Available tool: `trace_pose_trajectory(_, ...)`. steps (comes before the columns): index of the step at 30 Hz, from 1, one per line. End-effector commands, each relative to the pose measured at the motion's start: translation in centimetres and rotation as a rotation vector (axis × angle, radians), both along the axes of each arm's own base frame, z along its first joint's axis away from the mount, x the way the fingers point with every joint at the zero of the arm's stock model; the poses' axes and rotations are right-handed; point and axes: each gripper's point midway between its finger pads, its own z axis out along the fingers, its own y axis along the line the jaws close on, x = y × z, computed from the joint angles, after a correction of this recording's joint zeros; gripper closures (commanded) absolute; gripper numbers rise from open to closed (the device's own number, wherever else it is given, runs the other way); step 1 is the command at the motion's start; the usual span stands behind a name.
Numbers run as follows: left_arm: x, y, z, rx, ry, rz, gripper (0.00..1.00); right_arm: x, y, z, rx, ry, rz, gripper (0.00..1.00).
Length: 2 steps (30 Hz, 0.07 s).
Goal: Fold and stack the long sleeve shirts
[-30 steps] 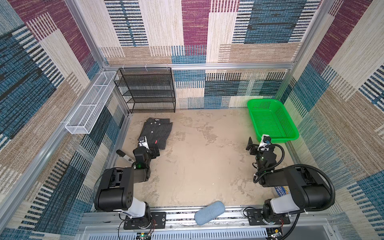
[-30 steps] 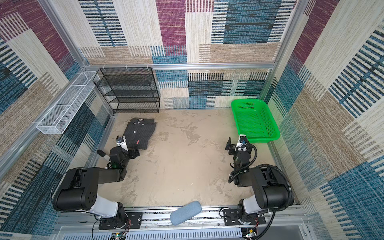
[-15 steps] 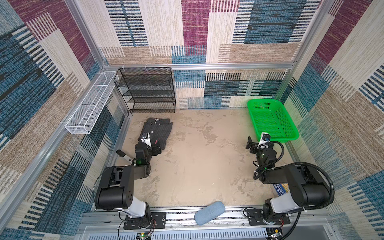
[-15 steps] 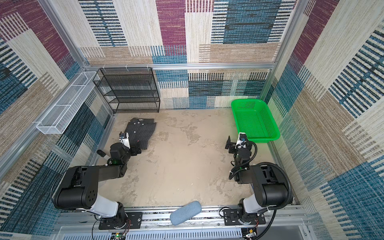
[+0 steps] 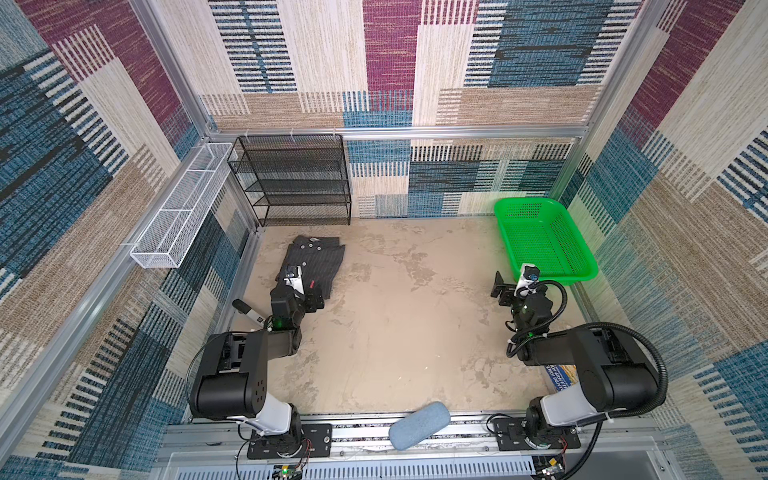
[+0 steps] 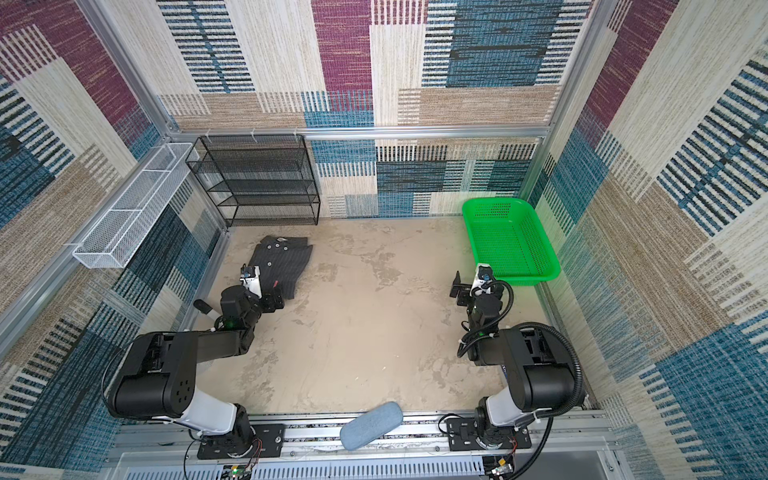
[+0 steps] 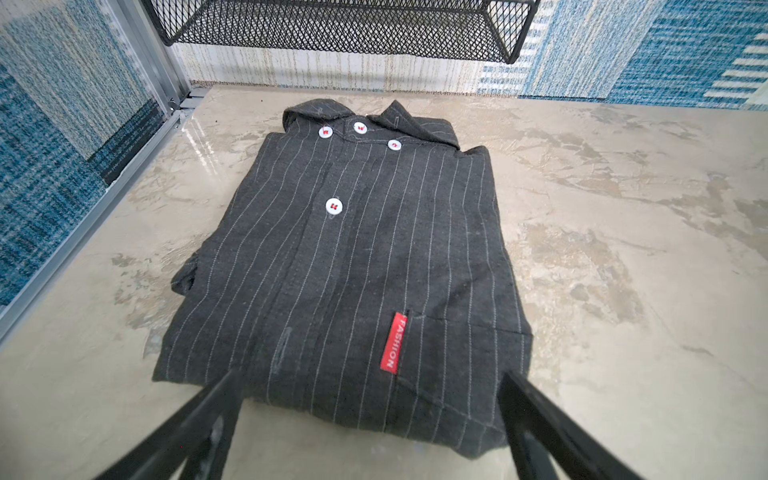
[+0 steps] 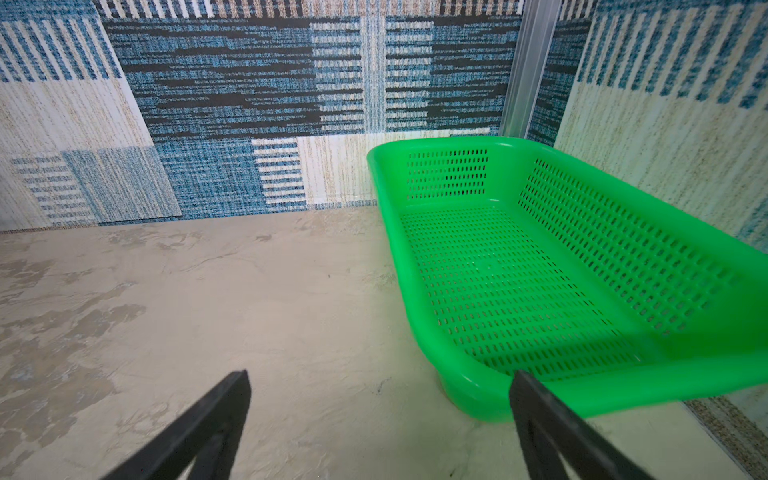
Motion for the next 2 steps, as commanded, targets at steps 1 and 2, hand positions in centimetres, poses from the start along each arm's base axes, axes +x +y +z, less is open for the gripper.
trace_pose_trajectory(1, 0.12, -0.12, 0.13, 0.023, -0.003, -0.017, 0.01, -0.15, 0.15, 0.57, 0.002, -0.024, 0.008, 0.00)
trace_pose_trajectory(2, 0.12, -0.10, 0.13, 0.023, -0.003, -0.017, 0.01, -0.24, 0.17, 0.58, 0.004, -0.026, 0.009, 0.00)
